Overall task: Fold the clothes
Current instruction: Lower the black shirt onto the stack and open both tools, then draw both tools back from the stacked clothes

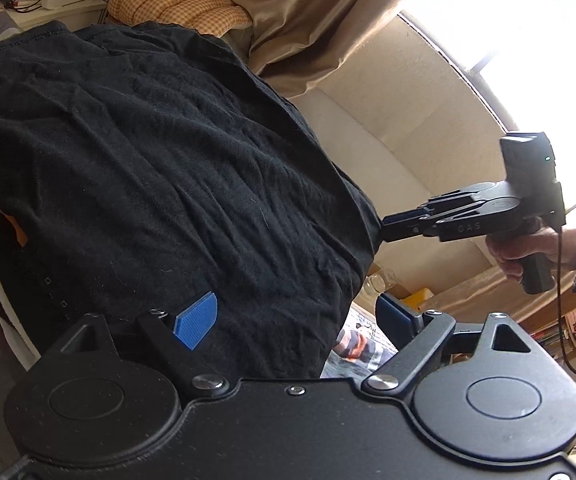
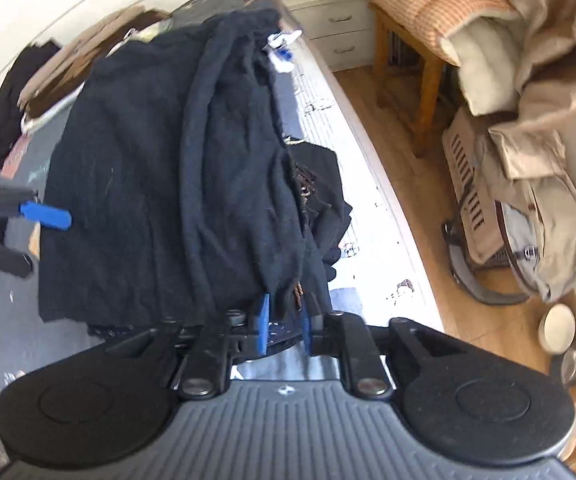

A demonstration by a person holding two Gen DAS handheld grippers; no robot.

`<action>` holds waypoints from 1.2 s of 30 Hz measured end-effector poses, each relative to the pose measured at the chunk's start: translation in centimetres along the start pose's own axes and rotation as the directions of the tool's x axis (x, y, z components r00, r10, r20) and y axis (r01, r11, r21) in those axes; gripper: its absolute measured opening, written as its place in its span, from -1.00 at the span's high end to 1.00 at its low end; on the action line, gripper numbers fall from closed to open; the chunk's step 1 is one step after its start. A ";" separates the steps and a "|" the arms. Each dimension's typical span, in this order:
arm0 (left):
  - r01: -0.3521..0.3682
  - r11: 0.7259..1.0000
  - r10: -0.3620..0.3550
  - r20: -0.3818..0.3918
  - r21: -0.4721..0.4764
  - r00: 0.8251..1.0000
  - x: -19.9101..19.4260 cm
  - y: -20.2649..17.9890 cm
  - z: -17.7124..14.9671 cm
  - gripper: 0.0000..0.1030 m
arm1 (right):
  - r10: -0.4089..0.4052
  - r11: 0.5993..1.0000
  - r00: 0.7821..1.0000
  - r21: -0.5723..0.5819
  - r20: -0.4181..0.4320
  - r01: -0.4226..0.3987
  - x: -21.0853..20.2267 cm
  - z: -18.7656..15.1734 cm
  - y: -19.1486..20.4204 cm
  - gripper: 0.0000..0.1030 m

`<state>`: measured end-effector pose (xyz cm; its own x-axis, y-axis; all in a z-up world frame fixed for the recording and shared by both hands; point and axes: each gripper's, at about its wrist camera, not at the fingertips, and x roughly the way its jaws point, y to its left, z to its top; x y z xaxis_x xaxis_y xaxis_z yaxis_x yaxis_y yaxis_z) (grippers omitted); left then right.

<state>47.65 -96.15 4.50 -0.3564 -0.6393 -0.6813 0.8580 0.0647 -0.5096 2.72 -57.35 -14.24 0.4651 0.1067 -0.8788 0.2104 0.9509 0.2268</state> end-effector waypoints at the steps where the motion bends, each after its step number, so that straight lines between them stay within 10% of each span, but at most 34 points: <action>1: -0.031 0.999 0.031 -0.002 0.006 1.000 -0.5 -0.4 0.2 -0.70 | -0.007 1.000 0.999 0.030 0.034 0.006 -1.1 -0.1 0.2 0.24; 4: -0.157 0.988 0.157 0.016 0.014 0.988 -2.2 -1.7 0.9 -0.82 | -0.037 0.996 0.992 0.088 0.122 0.026 -4.1 -0.5 2.3 -0.25; 13: -0.398 0.918 0.396 0.066 0.006 0.916 -6.0 -5.8 2.1 -0.99 | -0.087 0.978 0.963 0.206 0.254 0.034 -8.9 -2.2 10.2 -0.48; 23: -0.506 0.860 0.510 0.113 -0.062 0.853 -10.1 -10.9 1.7 -0.99 | -0.101 0.977 0.970 0.208 0.222 0.054 -12.0 -3.2 13.6 -0.48; 36: -0.552 0.833 0.550 0.136 -0.028 0.824 -14.6 -16.6 -0.4 -0.99 | -0.079 0.995 0.966 0.079 0.246 0.061 -19.4 -6.3 17.3 -0.48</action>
<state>38.44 -87.59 22.74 0.2286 -0.5955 -0.7702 0.9016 0.4279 -0.0633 -8.07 -41.14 4.10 0.6446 -0.0436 -0.7633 0.3057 0.9298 0.2051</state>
